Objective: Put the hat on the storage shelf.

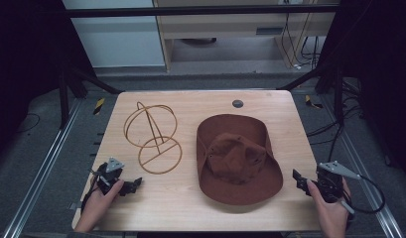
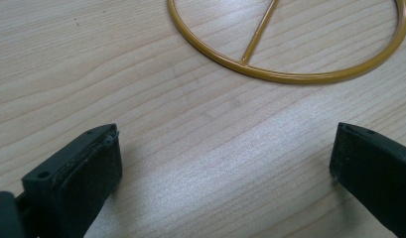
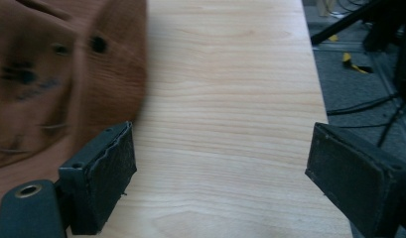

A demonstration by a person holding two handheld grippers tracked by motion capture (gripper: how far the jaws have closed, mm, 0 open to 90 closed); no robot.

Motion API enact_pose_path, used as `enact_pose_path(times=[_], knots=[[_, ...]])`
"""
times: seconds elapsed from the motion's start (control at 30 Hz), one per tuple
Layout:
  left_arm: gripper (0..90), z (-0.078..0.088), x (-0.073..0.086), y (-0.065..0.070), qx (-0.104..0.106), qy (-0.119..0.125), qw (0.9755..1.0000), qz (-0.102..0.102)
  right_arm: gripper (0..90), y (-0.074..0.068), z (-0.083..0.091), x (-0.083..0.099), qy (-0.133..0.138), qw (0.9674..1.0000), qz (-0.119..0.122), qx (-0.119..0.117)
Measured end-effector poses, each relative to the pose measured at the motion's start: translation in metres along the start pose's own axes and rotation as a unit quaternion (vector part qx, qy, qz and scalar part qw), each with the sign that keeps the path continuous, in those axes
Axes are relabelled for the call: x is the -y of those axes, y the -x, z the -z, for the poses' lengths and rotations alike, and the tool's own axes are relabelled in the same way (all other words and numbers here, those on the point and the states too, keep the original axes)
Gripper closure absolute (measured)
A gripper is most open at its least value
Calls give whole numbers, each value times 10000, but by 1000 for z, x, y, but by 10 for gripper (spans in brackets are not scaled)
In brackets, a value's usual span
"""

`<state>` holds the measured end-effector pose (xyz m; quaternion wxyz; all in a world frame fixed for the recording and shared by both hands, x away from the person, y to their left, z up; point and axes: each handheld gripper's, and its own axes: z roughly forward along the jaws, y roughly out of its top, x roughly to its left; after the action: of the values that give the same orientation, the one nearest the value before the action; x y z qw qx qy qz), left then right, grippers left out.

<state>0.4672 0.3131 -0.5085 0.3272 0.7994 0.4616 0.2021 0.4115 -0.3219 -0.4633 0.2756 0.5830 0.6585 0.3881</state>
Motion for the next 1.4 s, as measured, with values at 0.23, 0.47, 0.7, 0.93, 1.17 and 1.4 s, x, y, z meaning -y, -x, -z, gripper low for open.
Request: enact_pose_path(times=[0.23,0.47,0.7,0.93,1.17,1.4], knots=[[0,1,1,1,10,-11,10000,-30,132,-38,16,-39,-212,9968,706,-306],[0,1,1,2,13,3,10000,-10,151,-91,10,-77,-793,9818,1523,-817],[0,2,2,3,8,18,10000,7,117,-123,0,-100,-1237,9620,2106,-1218],[0,2,1,3,6,-17,10000,3,164,-142,-6,-127,-1512,9488,2386,-1413],[0,2,1,2,30,-28,10000,-15,242,-147,-24,-142,-1791,9422,2401,-1500],[0,2,1,2,49,-14,10000,-30,222,-160,-40,-154,-2031,9322,2527,-1611]])
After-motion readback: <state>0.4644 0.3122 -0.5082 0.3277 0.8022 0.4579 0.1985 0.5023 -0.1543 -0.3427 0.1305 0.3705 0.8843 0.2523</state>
